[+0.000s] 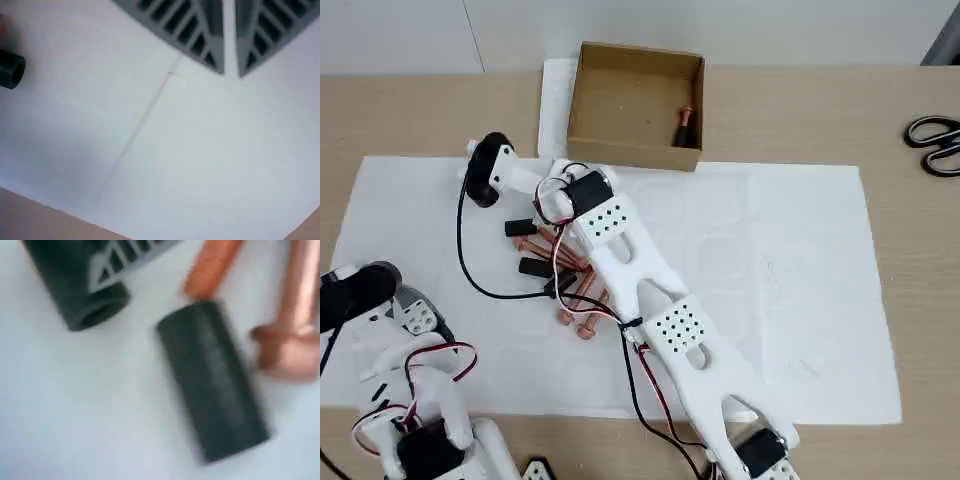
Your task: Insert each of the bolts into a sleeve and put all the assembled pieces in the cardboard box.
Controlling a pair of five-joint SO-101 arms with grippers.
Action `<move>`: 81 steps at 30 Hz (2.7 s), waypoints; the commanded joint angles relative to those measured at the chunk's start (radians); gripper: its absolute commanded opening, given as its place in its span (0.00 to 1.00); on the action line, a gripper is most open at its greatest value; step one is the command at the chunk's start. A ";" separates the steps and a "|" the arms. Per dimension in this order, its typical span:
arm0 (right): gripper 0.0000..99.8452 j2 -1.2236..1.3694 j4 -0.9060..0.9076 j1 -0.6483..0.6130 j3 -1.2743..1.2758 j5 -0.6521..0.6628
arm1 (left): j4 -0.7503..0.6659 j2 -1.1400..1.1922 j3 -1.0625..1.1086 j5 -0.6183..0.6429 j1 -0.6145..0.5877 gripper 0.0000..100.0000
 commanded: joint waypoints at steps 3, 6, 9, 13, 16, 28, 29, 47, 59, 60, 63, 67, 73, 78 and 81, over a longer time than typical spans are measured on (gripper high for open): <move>0.18 0.019 0.096 0.002 0.002 0.008 | 0.005 -0.008 -0.004 0.003 -0.006 0.01; 0.18 0.019 0.105 0.002 0.002 0.008 | 0.005 -0.008 -0.004 0.003 -0.006 0.01; 0.18 0.019 0.104 0.002 0.002 0.008 | 0.005 -0.008 -0.004 0.003 -0.006 0.01; 0.17 0.019 0.104 0.002 0.002 0.006 | 0.005 -0.008 -0.004 0.003 -0.006 0.01; 0.08 0.019 0.097 0.001 0.002 0.005 | 0.006 -0.008 -0.004 0.003 -0.006 0.01; 0.00 -0.047 0.120 0.064 -0.041 -0.044 | 0.003 -0.008 -0.004 0.005 -0.003 0.01; 0.00 -0.087 0.142 0.079 -0.041 -0.071 | 0.003 -0.008 -0.004 0.005 -0.003 0.01; 0.00 -0.533 0.254 0.349 0.519 -0.715 | 0.008 -0.008 -0.002 0.006 -0.002 0.01; 0.11 -0.507 0.229 0.369 0.603 -0.727 | 0.006 -0.008 -0.002 0.006 -0.002 0.01; 0.14 -0.501 0.229 0.367 0.603 -0.704 | 0.006 -0.008 -0.002 0.006 -0.002 0.01; 0.18 -0.490 0.229 0.358 0.603 -0.660 | 0.006 -0.008 -0.002 0.006 -0.002 0.01; 0.18 -0.490 0.229 0.355 0.603 -0.663 | 0.006 -0.008 -0.002 0.006 -0.002 0.01; 0.18 -0.484 0.229 0.354 0.609 -0.664 | 0.006 -0.008 -0.002 0.006 -0.002 0.01; 0.18 -0.417 0.228 0.326 0.605 -0.661 | 0.006 -0.008 -0.002 0.006 -0.002 0.01; 0.18 -0.380 0.209 0.311 0.603 -0.664 | 0.005 -0.008 -0.002 0.006 -0.002 0.01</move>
